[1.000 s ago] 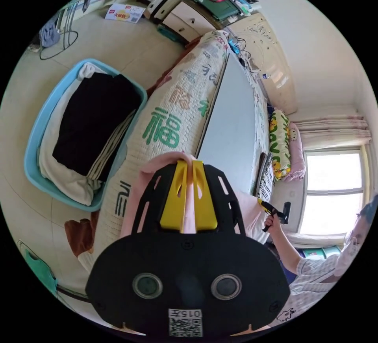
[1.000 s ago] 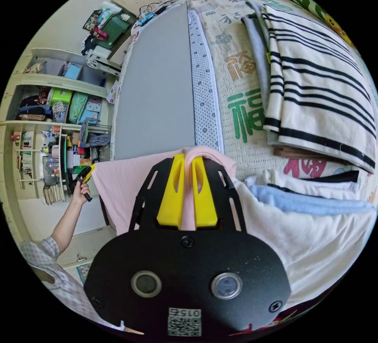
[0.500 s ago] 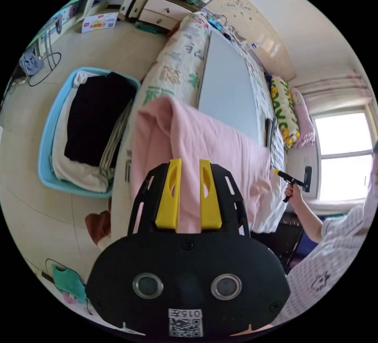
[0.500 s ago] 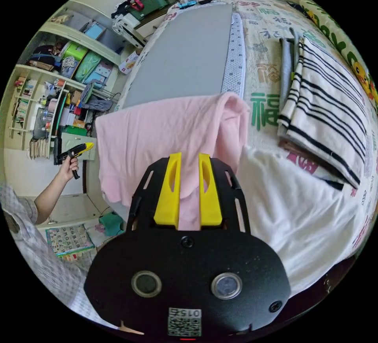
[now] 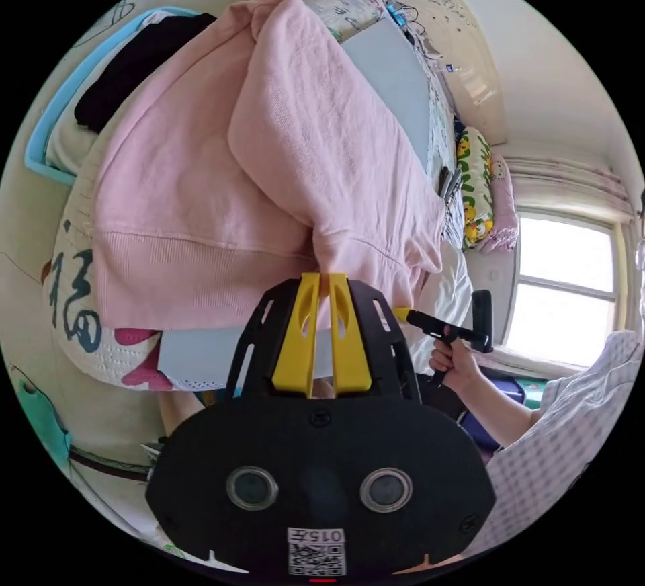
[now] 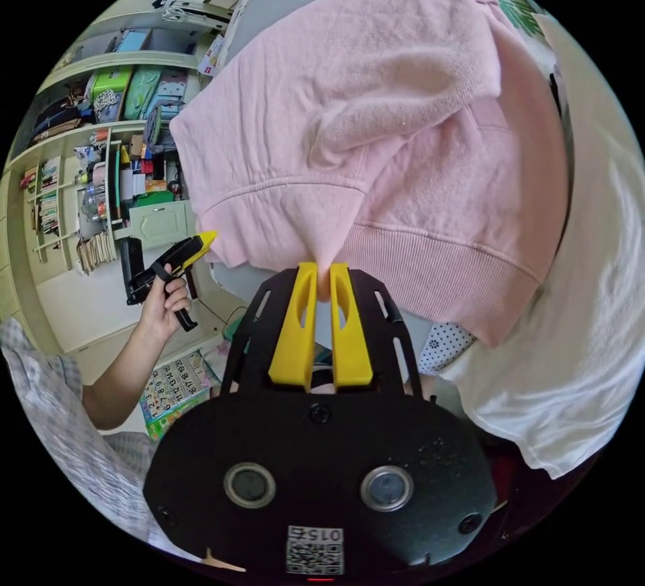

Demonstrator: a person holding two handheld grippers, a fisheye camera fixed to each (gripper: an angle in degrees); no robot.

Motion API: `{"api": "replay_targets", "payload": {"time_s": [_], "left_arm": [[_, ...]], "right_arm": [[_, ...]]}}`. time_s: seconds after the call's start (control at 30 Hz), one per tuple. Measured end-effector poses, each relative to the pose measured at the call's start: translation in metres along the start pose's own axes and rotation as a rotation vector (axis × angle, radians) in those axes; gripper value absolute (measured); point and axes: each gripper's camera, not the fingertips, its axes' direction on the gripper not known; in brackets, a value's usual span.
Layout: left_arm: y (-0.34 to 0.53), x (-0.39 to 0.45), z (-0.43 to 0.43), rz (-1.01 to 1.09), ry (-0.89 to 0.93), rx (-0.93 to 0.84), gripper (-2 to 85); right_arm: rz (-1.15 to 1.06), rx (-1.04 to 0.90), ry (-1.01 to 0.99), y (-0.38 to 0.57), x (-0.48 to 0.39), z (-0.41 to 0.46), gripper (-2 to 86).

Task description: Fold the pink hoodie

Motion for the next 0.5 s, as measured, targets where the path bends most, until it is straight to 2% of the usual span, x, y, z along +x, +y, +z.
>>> {"api": "replay_targets", "payload": {"time_s": [0.17,0.3,0.5], "left_arm": [[-0.002,-0.01,0.049,0.145,-0.181,-0.08,2.1],[0.0,-0.01,0.076,0.201,-0.249,-0.11,3.4],[0.031,0.004,0.127,0.386,-0.48,-0.037,4.9]], "right_arm": [[-0.052,-0.052,0.086,-0.027,-0.025,-0.016,4.0],[-0.084,-0.052,0.138,-0.037,-0.054,-0.041,4.3],[-0.197,-0.136,0.471,-0.061,-0.137,-0.062,4.7]]}}
